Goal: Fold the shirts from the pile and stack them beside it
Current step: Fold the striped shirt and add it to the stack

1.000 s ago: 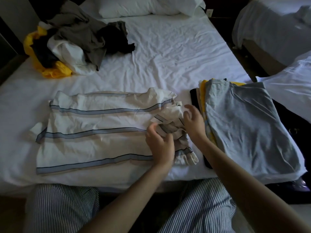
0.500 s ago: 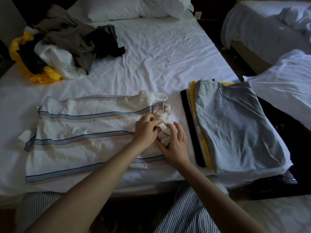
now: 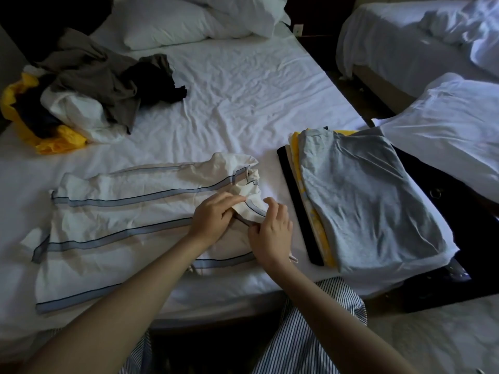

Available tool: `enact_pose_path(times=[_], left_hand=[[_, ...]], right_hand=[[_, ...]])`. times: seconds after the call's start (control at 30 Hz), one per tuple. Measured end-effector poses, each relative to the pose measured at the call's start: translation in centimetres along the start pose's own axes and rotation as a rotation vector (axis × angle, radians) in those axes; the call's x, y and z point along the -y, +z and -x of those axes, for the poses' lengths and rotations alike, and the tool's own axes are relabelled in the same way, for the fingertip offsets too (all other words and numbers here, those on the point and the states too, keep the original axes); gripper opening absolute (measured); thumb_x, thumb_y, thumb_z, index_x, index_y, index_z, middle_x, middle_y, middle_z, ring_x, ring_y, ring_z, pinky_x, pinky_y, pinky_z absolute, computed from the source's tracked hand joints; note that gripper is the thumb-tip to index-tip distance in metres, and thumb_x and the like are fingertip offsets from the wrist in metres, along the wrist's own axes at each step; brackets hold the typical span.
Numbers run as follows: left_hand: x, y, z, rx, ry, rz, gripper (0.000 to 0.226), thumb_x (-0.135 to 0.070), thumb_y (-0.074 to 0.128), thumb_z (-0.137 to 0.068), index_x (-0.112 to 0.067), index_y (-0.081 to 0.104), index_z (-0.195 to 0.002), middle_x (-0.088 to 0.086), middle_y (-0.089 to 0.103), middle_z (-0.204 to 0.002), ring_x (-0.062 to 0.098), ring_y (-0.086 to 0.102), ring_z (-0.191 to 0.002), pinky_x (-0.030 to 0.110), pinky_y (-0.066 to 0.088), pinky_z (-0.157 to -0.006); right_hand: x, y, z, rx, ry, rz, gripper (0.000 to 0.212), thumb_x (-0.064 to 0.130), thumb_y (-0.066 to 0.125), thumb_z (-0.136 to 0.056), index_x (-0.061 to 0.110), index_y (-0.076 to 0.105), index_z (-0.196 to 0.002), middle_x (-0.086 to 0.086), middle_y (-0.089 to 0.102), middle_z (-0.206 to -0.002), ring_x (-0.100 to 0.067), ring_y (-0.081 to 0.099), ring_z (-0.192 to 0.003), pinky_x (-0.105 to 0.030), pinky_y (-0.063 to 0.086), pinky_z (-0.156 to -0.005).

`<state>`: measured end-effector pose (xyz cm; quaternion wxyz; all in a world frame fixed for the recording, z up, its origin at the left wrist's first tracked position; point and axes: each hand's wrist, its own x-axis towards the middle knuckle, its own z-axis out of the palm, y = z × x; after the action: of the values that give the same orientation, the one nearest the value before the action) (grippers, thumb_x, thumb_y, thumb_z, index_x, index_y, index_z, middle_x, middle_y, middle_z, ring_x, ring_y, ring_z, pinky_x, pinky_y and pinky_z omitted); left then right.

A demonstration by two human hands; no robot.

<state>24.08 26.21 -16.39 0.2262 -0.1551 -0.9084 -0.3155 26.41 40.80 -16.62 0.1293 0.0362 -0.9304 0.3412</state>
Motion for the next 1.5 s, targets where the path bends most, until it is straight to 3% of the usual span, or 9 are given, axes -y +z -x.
enact_pose_path(times=[0.3,0.5,0.6,0.9,1.0,1.13,1.23,1.3,1.5], left_hand=[[2.3,-0.1,-1.2,0.299,0.083,-0.186,0.043,-0.005,0.061,-0.066,-0.015,0.071,-0.107,0.000,0.068,-0.094,0.013,0.050,-0.089,0.028,0.046,-0.073],[1.9,-1.3,-3.3,0.098,-0.057,-0.254,0.027,0.000,0.050,-0.065,-0.008,0.064,-0.086,0.008,0.063,-0.092,0.024,0.054,-0.086,0.033,0.046,-0.056],[2.9,-2.1,-4.3,0.134,-0.190,-0.262,0.027,0.004,0.050,-0.077,-0.009,0.063,-0.097,0.008,0.062,-0.106,0.028,0.055,-0.096,0.035,0.042,-0.064],[4.8,-2.9,-2.5,0.490,-0.289,-0.051,0.063,0.021,0.039,-0.076,-0.007,0.058,-0.129,0.007,0.051,-0.139,0.024,0.047,-0.128,0.019,0.033,-0.102],[5.1,-3.2,-1.3,0.713,-0.092,-0.292,0.061,-0.007,0.040,-0.084,-0.014,0.038,-0.145,0.004,0.032,-0.153,0.024,0.034,-0.137,0.029,0.026,-0.112],[3.5,-4.1,-3.2,0.792,-0.233,-0.212,0.092,-0.055,0.026,-0.066,-0.023,0.016,-0.152,-0.001,0.013,-0.159,0.018,0.015,-0.145,0.035,0.016,-0.116],[1.6,-2.8,-4.1,0.562,-0.032,-0.202,0.080,-0.053,0.021,-0.074,-0.025,0.026,-0.149,0.000,0.020,-0.158,0.017,0.019,-0.144,0.036,0.017,-0.113],[0.6,-0.9,-3.4,0.634,0.111,-0.301,0.065,-0.052,0.014,-0.089,-0.030,0.024,-0.149,-0.001,0.015,-0.159,0.015,0.011,-0.146,0.036,0.009,-0.115],[1.9,1.6,-2.2,0.792,-0.071,-0.383,0.050,-0.049,0.014,-0.101,-0.043,-0.003,-0.148,-0.012,-0.011,-0.158,0.008,-0.014,-0.145,0.033,-0.008,-0.116]], right_hand=[[-1.9,-1.7,0.5,0.162,-0.166,-0.010,0.037,0.000,0.041,-0.080,-0.002,0.054,-0.115,-0.018,0.051,-0.106,-0.035,0.052,-0.086,-0.032,0.038,-0.063],[-2.4,-1.6,0.8,0.220,-0.197,0.041,0.049,0.019,0.027,-0.078,0.003,0.053,-0.116,-0.015,0.050,-0.104,-0.033,0.053,-0.083,-0.037,0.047,-0.063],[-2.7,-1.7,0.9,0.191,-0.305,0.168,0.044,0.010,0.048,-0.069,0.009,0.056,-0.112,-0.009,0.054,-0.105,-0.026,0.052,-0.083,-0.031,0.049,-0.063],[-4.0,-2.2,1.3,0.435,-0.499,0.378,0.052,0.022,0.039,-0.077,0.015,0.059,-0.125,-0.003,0.057,-0.133,-0.025,0.051,-0.125,-0.039,0.038,-0.102],[-4.9,-2.3,1.1,0.510,-0.551,0.381,0.056,0.035,0.041,-0.079,0.018,0.053,-0.131,-0.007,0.049,-0.141,-0.030,0.037,-0.134,-0.042,0.014,-0.109],[-3.6,-2.8,0.4,0.475,-0.583,0.307,0.047,0.040,0.042,-0.085,0.021,0.060,-0.124,-0.010,0.051,-0.138,-0.033,0.038,-0.134,-0.043,0.011,-0.110],[-2.4,-1.6,0.7,0.452,-0.516,0.271,0.051,0.040,0.036,-0.091,0.017,0.051,-0.134,-0.013,0.046,-0.142,-0.033,0.040,-0.133,-0.044,0.015,-0.111],[-2.6,-0.4,1.4,0.496,-0.506,0.329,0.055,0.047,0.025,-0.097,0.017,0.043,-0.140,-0.017,0.043,-0.144,-0.037,0.039,-0.133,-0.049,0.020,-0.111],[-3.7,0.1,0.7,0.661,-0.514,0.445,0.072,0.066,0.007,-0.092,0.022,0.041,-0.138,-0.022,0.046,-0.140,-0.042,0.043,-0.128,-0.058,0.035,-0.100]])
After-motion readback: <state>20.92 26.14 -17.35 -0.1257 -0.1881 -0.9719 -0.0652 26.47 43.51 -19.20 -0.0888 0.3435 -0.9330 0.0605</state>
